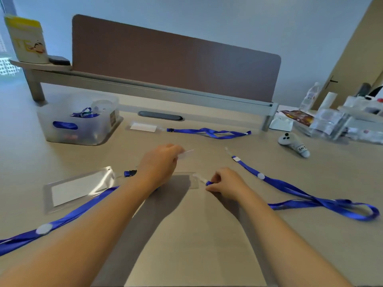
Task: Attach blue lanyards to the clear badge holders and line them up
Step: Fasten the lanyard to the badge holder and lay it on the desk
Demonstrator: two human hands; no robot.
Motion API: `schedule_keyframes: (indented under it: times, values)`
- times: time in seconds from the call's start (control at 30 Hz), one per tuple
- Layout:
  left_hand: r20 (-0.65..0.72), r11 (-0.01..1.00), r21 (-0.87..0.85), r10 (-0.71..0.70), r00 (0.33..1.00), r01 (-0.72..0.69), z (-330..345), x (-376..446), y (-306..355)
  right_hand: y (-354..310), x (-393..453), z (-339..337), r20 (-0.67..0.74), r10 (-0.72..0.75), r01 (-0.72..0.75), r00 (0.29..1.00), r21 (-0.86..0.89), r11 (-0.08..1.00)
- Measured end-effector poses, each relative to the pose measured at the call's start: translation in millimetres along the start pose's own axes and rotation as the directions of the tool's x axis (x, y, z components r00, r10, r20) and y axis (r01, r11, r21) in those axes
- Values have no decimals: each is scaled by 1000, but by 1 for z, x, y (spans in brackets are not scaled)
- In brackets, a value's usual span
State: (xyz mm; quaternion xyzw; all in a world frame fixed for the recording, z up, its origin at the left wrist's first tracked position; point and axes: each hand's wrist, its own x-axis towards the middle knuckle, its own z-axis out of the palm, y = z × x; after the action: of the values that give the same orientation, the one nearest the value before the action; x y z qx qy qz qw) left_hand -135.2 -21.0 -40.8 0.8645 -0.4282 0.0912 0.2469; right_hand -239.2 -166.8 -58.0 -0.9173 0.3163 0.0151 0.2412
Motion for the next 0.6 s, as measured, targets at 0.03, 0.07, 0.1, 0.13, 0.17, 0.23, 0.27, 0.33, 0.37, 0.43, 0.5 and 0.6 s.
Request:
schedule_keyframes:
  times: [0.03, 0.07, 0.1, 0.13, 0.17, 0.23, 0.27, 0.33, 0.37, 0.43, 0.5, 0.6]
  values:
    - [-2, 1000, 0, -7, 1000, 7, 2, 2, 0, -1, 2, 1, 12, -5, 5, 1000, 4, 1000]
    - [-8, 1000, -6, -13, 1000, 12, 4, 3, 1, -2, 3, 1, 24, -13, 13, 1000, -6, 1000]
    - [-16, 1000, -18, -19, 1000, 18, 6, 3, 2, -2, 5, 0, 28, -21, 22, 999, -28, 999]
    - [-34, 999, -35, -21, 999, 20, 8, 5, 3, -2, 6, -1, 21, -25, 27, 999, -51, 998]
    - [-55, 998, -52, -23, 998, 20, 9, 6, 4, -2, 7, -3, 14, -23, 24, 1000, -56, 998]
    - [-98, 996, -86, -28, 995, 20, 9, 8, 6, -2, 8, -6, 1, -22, 22, 1000, -26, 999]
    - [-120, 994, -108, -40, 992, 27, 8, 10, 6, -3, 8, -9, -7, -22, 22, 1000, 21, 1000]
    - [-150, 983, -177, -73, 986, 46, 5, 12, 8, -6, 6, -15, -27, -19, 25, 999, 247, 969]
    - [-155, 974, -219, -91, 984, 56, 3, 13, 9, -9, 5, -18, -34, -6, 19, 999, 395, 918]
    - [-146, 943, -321, -139, 979, 86, -1, 15, 11, -16, 3, -25, -74, -1, 44, 997, 580, 813]
    - [-131, 889, -440, -201, 971, 125, -5, 16, 14, -26, 0, -32, -132, -31, 107, 991, 625, 773]
    - [-97, 778, -605, -279, 955, 166, -14, 16, 17, -41, -4, -41, -195, -96, 201, 976, 633, 748]
